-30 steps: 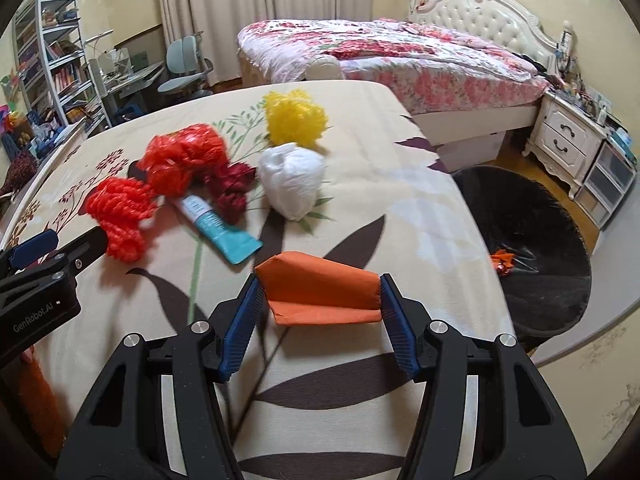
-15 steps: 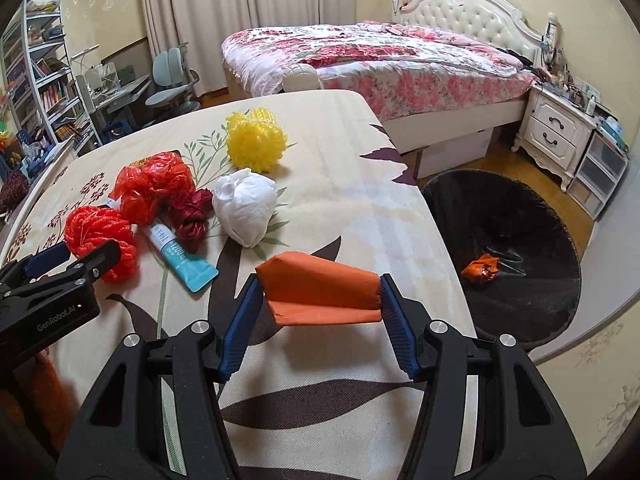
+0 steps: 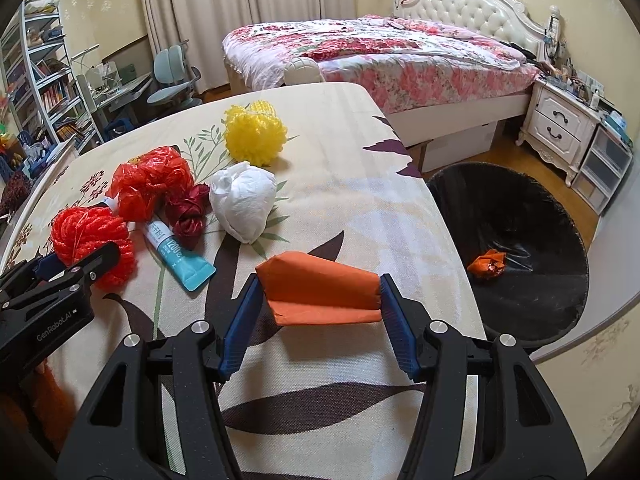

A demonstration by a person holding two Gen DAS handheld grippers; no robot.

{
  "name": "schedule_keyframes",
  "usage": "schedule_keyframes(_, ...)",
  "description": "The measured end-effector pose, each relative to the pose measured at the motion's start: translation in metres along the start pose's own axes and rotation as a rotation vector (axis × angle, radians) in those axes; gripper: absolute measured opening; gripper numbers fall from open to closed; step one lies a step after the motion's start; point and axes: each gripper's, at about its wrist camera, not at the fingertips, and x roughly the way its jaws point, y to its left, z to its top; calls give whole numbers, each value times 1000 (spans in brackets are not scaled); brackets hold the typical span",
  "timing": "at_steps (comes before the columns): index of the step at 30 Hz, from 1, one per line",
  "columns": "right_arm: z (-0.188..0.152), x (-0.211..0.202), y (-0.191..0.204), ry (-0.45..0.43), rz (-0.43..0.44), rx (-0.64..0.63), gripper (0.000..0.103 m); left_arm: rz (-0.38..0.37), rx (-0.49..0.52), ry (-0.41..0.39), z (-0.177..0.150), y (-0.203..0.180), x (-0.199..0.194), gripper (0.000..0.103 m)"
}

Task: Collect trash
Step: 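Lift the red mesh bag with the left tool while the right tool carries the orange paper to the bin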

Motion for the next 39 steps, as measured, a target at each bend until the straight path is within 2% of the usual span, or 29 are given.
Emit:
schedule_keyframes(12,2,-17,-1,-38,-5,-5,57,-19,-10,-48,0,-1,-31,57)
schedule_keyframes(17,7,-28,-10,-67,-25,8,57,-38,8,-84,8,-14,-42,57)
schedule_keyframes(28,24,-41,-68,-127,-146,80,57,-148,67,-116,35,-72,-33,57)
schedule_keyframes(39,37,-30,-138,-144,-256,170,57,-226,142,-124,61,-148,-4,57)
